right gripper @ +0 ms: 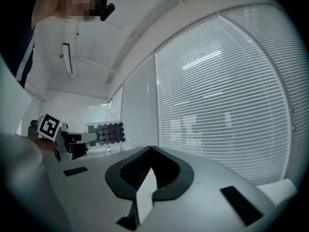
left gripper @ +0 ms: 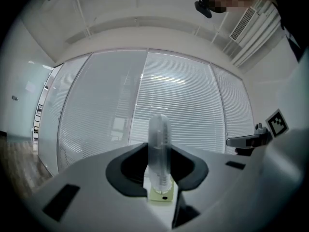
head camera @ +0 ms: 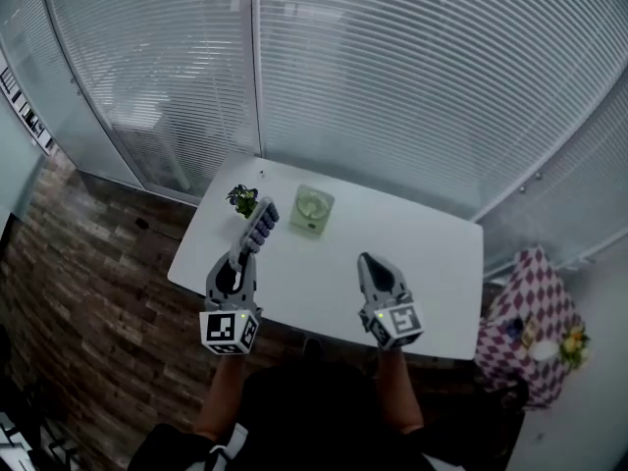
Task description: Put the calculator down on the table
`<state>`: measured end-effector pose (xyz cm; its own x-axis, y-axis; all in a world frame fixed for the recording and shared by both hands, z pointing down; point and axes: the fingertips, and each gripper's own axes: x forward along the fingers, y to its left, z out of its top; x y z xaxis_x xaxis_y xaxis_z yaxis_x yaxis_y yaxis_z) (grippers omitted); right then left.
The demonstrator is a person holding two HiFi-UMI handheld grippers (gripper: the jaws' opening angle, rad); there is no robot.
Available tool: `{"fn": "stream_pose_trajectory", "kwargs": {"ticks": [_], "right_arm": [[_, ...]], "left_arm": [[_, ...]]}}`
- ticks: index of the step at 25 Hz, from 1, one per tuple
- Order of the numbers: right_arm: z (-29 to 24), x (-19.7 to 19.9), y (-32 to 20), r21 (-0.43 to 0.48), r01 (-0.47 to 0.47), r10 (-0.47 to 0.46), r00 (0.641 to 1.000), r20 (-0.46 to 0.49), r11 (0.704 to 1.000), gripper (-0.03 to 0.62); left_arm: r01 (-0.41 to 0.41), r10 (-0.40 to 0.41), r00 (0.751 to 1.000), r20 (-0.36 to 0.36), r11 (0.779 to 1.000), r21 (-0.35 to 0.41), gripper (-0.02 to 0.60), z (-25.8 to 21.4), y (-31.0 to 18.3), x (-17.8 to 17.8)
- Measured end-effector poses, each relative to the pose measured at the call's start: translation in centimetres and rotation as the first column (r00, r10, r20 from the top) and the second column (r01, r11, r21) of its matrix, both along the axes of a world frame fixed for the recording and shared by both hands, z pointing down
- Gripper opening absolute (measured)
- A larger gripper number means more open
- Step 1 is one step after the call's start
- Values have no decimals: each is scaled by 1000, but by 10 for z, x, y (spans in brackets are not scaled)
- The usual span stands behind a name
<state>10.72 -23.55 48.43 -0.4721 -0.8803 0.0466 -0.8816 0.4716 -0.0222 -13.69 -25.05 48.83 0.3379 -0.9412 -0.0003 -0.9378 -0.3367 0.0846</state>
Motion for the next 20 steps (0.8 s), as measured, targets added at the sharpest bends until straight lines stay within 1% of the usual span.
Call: {"fn": "stream_pose_trajectory", "kwargs": {"ticks": [2, 3, 4, 5, 6, 7, 8, 9, 10, 11, 12, 13, 14, 16, 17, 18, 19, 20], "right_arm": [[1, 0, -2, 0, 10, -10, 1000, -1, 1000, 5], [0, 0, -3, 1, 11, -11, 1000, -1, 1000, 6], [-1, 0, -5, 4, 11, -11, 1000, -2, 1000, 6], [-2, 0, -6, 5, 12, -12, 1000, -3, 1000, 6], [-2, 0, -6, 4, 14, -14, 1000, -2, 1000, 6], [-2, 0, -7, 2, 18, -18, 1000, -1, 1000, 6], [-1, 0, -7, 2, 19, -19, 1000, 0, 1000, 6], [-1, 0, -8, 2, 20, -20, 1000, -2, 1000, 6], [-1, 0, -8, 2, 19, -19, 1000, -5, 1000, 5], [-2, 0, -9, 2, 18, -18, 1000, -7, 1000, 6], [-4, 1, -9, 2, 18, -18, 1000, -7, 1000, 6], [-4, 1, -9, -1, 20, -20, 1000, -5, 1000, 6], [-3, 1, -9, -6, 22, -22, 1000, -4, 1000, 6], [-2, 0, -9, -12, 25, -25, 1000, -10, 1000, 6], [-2, -1, -10, -14, 28, -28, 1000, -11, 1000, 6], [-3, -3, -11, -13, 31, -31, 999, -10, 999, 5], [-4, -5, -12, -10, 34, -35, 999, -8, 999, 6], [-5, -6, -13, -8, 38, -38, 999, -8, 999, 6]], "left_arm": [[1, -1, 1000, 8, 1000, 1, 100, 1, -2, 3], [0, 0, 1000, -7, 1000, -6, 100, 3, -4, 4], [-6, 5, 999, -48, 1000, -24, 100, 7, -7, 4], [-19, 13, 992, -122, 998, -53, 100, 11, -9, 4], [-41, 20, 973, -228, 995, -88, 100, 16, -11, 3], [-67, 21, 938, -347, 990, -120, 100, 21, -14, 2], [-91, 14, 889, -458, 985, -146, 100, 26, -15, 0], [-108, -6, 833, -553, 979, -172, 100, 32, -17, -2], [-121, -36, 770, -637, 972, -201, 100, 38, -18, -5], [-134, -73, 699, -711, 964, -230, 100, 44, -19, -7], [-148, -108, 622, -775, 956, -252, 100, 48, -20, -9], [-163, -135, 546, -827, 951, -263, 100, 51, -21, -9], [-179, -149, 474, -868, 948, -261, 100, 51, -21, -9], [-213, -161, 350, -923, 946, -246, 100, 51, -21, -7], [-228, -171, 293, -941, 943, -243, 100, 50, -21, -5], [-240, -181, 246, -952, 940, -240, 100, 49, -20, -3], [-249, -187, 213, -959, 939, -238, 100, 49, -20, -2], [-255, -189, 198, -962, 938, -237, 100, 48, -20, -1]]}}
